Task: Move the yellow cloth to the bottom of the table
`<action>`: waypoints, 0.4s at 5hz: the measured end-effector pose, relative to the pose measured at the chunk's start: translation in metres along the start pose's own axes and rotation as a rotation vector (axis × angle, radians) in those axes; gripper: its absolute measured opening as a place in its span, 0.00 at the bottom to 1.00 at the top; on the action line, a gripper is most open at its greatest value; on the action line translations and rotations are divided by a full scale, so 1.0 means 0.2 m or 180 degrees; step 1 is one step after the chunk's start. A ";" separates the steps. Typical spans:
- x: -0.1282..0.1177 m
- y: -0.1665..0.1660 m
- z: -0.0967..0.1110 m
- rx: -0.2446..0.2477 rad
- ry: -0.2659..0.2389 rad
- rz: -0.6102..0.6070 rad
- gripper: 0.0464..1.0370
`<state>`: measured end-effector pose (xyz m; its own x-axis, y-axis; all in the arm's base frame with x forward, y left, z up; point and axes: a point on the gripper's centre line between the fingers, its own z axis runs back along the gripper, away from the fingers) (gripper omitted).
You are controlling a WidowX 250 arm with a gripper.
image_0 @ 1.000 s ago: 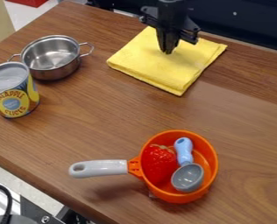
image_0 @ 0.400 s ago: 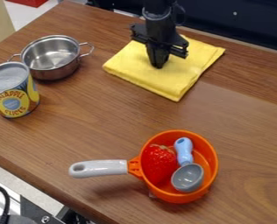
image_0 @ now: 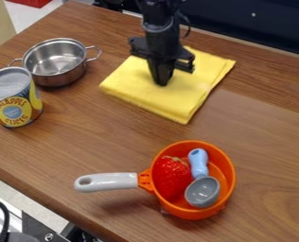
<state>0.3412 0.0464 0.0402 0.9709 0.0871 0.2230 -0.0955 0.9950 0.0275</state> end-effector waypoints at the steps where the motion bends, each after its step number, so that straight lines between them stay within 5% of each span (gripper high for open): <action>1: -0.15 0.01 0.02 0.0037 0.0040 -0.0035 0.01; 2: -0.26 0.02 0.04 0.0011 0.0002 -0.0107 0.01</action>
<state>0.2889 0.0447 0.0368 0.9737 0.0535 0.2214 -0.0635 0.9972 0.0383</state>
